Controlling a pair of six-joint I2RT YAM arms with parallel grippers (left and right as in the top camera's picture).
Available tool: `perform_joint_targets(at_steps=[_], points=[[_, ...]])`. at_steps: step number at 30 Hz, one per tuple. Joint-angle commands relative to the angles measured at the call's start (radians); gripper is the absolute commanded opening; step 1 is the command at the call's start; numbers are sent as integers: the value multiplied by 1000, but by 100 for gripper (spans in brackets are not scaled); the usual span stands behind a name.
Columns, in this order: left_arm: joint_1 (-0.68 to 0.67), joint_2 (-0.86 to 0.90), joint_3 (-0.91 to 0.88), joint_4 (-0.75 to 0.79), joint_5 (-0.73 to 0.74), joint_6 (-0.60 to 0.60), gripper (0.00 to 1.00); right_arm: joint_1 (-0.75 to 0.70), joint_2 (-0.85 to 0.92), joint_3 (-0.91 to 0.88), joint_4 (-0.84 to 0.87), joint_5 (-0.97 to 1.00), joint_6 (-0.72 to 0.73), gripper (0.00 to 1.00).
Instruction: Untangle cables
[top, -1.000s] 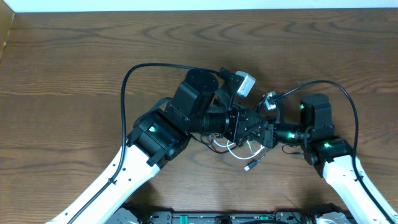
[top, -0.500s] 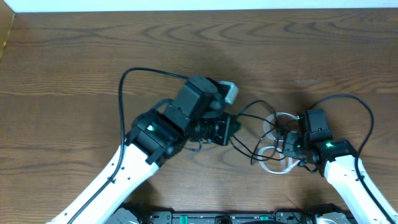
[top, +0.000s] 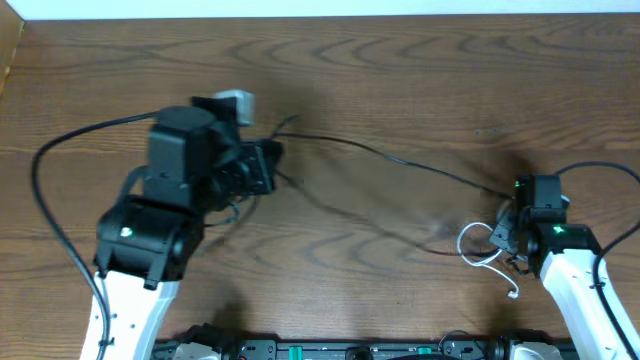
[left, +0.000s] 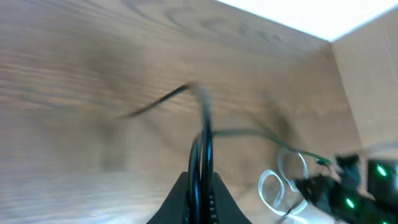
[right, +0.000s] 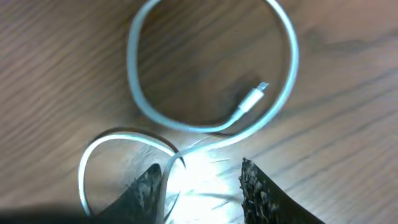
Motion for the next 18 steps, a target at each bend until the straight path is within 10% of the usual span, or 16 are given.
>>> perform_joint_targets(at_steps=[1, 7, 18], points=[[55, 8, 18, 2, -19, 17, 7, -24, 1, -2, -3, 37, 15, 38], [69, 56, 18, 3, 21, 17, 7, -25, 1, -2, 57, -132, -38, 37], [15, 235, 18, 22, 168, 17, 7, -24, 1, -2, 443, -1081, -360, 17]])
